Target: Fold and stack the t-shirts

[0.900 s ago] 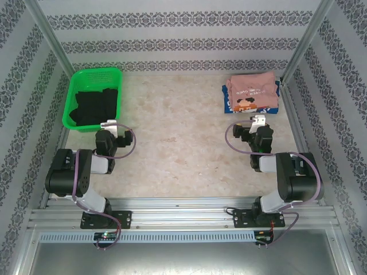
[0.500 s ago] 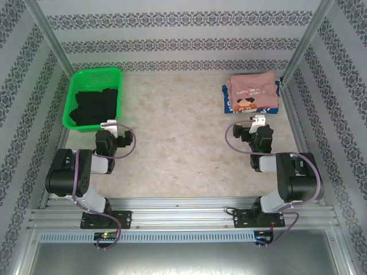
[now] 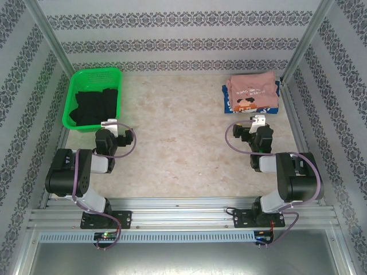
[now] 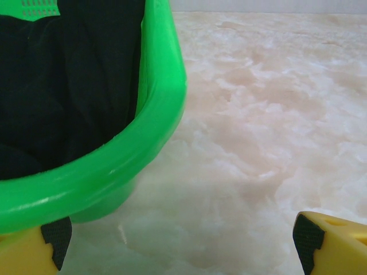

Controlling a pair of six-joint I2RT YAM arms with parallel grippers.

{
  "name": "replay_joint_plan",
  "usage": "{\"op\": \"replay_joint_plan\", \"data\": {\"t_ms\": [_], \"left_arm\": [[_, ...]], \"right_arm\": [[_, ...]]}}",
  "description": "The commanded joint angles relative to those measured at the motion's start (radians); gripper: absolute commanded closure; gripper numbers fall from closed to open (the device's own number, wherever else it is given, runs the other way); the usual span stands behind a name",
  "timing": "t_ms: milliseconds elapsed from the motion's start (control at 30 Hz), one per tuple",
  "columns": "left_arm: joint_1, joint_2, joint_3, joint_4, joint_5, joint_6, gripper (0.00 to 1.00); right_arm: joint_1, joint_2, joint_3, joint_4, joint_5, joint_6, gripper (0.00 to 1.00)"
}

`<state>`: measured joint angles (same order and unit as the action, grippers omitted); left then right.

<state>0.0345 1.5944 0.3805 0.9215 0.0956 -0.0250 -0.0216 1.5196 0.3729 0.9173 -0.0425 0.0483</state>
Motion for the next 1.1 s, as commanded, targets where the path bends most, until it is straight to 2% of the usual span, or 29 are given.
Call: {"op": "replay_joint_plan", "data": {"t_ms": [0,67,133,200,333,433,600,833,967,1067], "left_arm": [[-0.002,-0.011,0.017,-0.012,0.020,0.025,0.00],[-0.002,-0.054,0.034,-0.061,0.015,0.023,0.00],[-0.005,-0.166,0.119,-0.303,-0.017,0.016,0.00],[-0.010,-0.289,0.227,-0.574,-0.070,-0.065,0.00],[-0.022,-0.450,0.398,-0.901,-0.139,-0.234,0.00],[-0.024,-0.412,0.613,-1.179,-0.142,-0.291,0.00],[-0.021,-0.132,1.072,-1.695,-0.209,-0.285,0.00],[0.046,0.158,1.370,-1.869,-0.100,-0.255,0.00],[0.082,0.304,1.489,-1.870,-0.120,-0.237,0.01],[0.114,0.395,1.544,-1.841,-0.096,-0.229,0.07]], "right_arm": [[0.006,-0.006,0.010,0.014,0.020,0.010,0.02],[0.008,-0.108,0.061,-0.178,0.065,0.020,0.02],[0.019,-0.228,0.125,-0.401,0.115,0.056,0.02],[0.030,-0.362,0.177,-0.587,0.067,0.110,0.02],[0.112,-0.538,0.289,-0.873,0.060,0.148,0.02],[0.139,-0.538,0.423,-1.113,0.039,0.223,0.02],[0.215,-0.383,0.658,-1.377,-0.079,0.272,0.02],[0.326,-0.242,0.788,-1.406,-0.162,0.328,0.02],[0.369,-0.200,0.825,-1.417,-0.210,0.333,0.02],[0.389,-0.193,0.837,-1.429,-0.234,0.333,0.02]]}}
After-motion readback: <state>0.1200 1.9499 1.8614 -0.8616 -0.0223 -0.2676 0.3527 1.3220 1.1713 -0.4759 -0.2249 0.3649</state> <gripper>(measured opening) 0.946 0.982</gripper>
